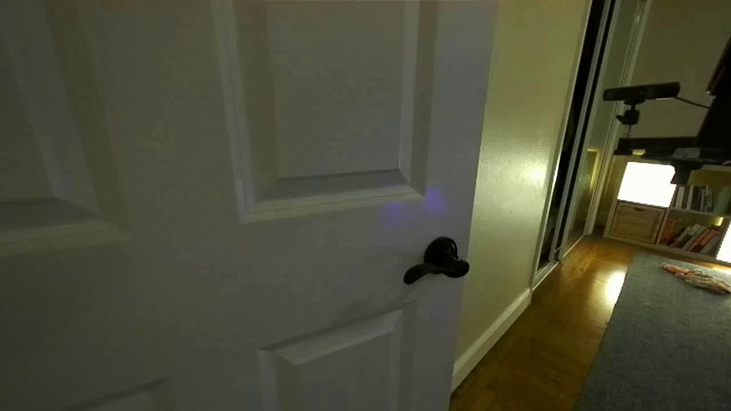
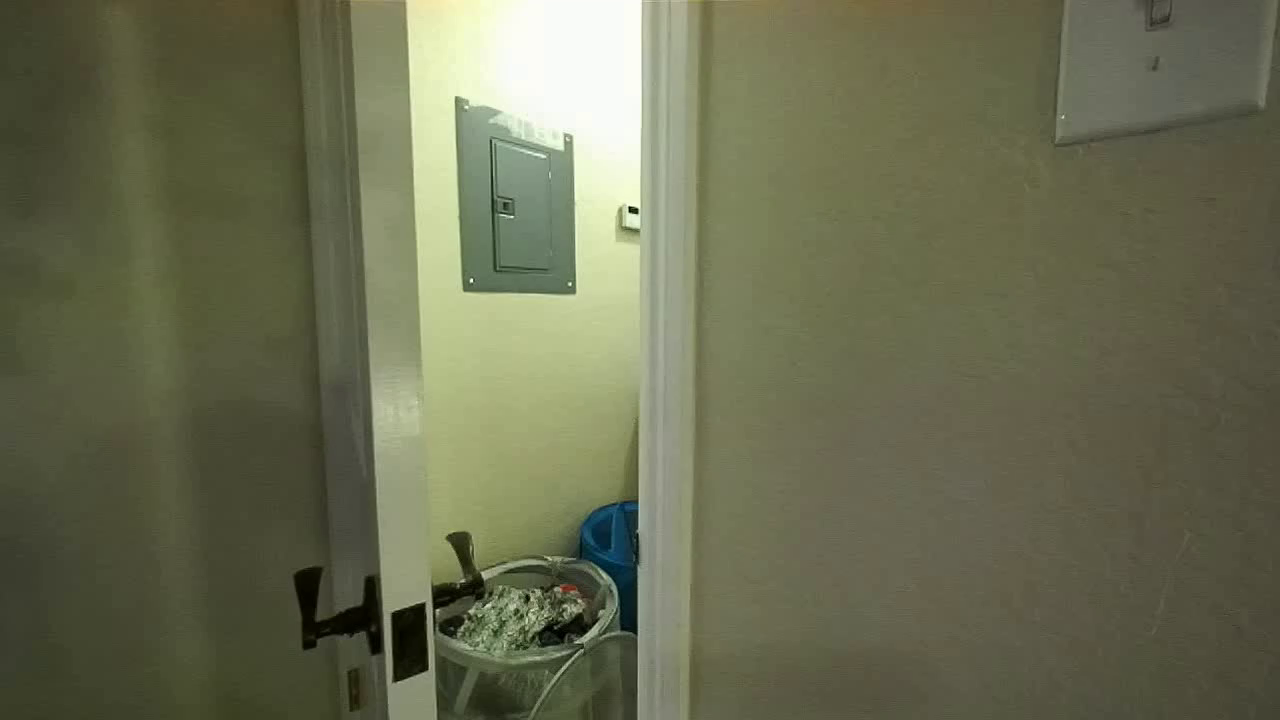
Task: Close the door
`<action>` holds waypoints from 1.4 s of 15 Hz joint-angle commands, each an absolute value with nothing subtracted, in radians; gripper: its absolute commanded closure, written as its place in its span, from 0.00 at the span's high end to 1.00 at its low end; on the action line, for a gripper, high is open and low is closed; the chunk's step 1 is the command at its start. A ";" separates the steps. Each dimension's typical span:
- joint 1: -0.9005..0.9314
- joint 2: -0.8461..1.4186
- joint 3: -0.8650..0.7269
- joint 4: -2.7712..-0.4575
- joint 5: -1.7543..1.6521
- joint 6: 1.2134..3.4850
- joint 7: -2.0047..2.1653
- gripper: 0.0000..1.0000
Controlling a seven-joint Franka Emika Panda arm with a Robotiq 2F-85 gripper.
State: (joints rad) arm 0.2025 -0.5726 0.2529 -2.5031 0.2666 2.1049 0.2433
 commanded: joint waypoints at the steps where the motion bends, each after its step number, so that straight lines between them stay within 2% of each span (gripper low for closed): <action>1: 0.208 -0.572 0.247 -2.501 0.262 2.103 0.246 1.00; 9: 0.207 -0.530 0.247 -2.486 0.258 2.102 0.231 1.00; 18: 0.149 -0.339 0.216 -2.465 0.191 2.334 0.220 1.00; 19: 0.141 -0.317 0.208 -2.455 0.176 2.358 0.217 0.99; 20: 0.129 -0.293 0.203 -2.445 0.156 2.391 0.220 0.74; 21: 0.120 -0.271 0.198 -2.433 0.136 2.418 0.227 0.74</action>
